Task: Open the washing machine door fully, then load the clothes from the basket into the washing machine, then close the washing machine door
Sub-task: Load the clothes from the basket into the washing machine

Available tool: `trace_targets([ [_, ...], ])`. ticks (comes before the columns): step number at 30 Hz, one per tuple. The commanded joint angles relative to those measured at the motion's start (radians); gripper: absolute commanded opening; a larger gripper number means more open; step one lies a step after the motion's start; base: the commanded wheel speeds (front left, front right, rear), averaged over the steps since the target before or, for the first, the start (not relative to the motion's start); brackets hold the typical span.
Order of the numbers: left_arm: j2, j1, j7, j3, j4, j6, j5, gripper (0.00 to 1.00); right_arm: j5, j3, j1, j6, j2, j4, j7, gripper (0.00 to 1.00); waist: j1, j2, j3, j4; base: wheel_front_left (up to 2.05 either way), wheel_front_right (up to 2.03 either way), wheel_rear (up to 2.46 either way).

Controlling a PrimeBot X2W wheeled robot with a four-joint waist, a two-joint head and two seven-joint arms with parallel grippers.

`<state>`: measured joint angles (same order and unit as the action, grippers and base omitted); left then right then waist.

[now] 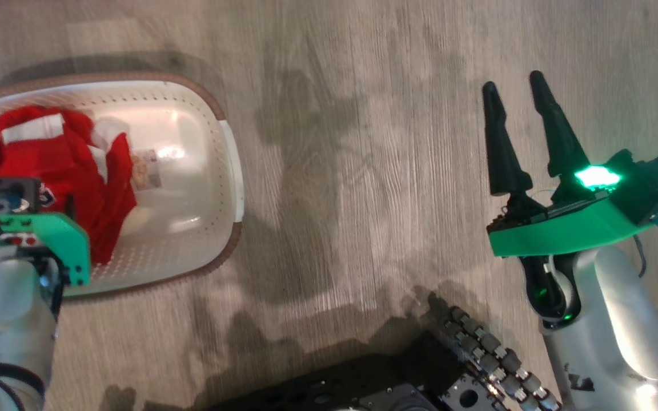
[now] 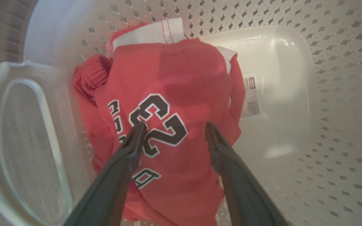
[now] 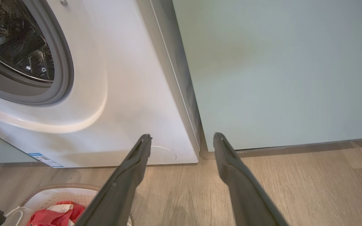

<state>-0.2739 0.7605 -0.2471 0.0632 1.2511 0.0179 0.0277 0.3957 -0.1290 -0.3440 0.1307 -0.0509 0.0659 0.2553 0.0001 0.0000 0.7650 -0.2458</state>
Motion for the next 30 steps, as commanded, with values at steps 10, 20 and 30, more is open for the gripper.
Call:
trace_targets([
  [10, -0.113, 0.06, 0.079, -0.004, 0.031, 0.013, -0.002, 1.0, 0.014, -0.045, -0.017, 0.0, 0.001, -0.055, 0.006, 1.0, -0.0001, 0.0, 0.125, -0.047, 0.0, 0.0, 0.0],
  [20, -0.157, 0.108, 0.153, 0.011, 0.038, -0.01, 0.007, 1.0, 0.043, -0.068, -0.044, 0.0, 0.001, -0.059, 0.006, 1.0, -0.0001, 0.0, 0.184, -0.077, 0.0, 0.0, 0.0],
  [30, -0.158, 0.098, 0.163, 0.027, 0.039, -0.036, 0.022, 0.0, 0.05, -0.076, -0.052, 0.0, 0.001, -0.047, 0.006, 1.0, -0.0001, 0.0, 0.166, -0.081, 0.0, 0.0, 0.0],
])
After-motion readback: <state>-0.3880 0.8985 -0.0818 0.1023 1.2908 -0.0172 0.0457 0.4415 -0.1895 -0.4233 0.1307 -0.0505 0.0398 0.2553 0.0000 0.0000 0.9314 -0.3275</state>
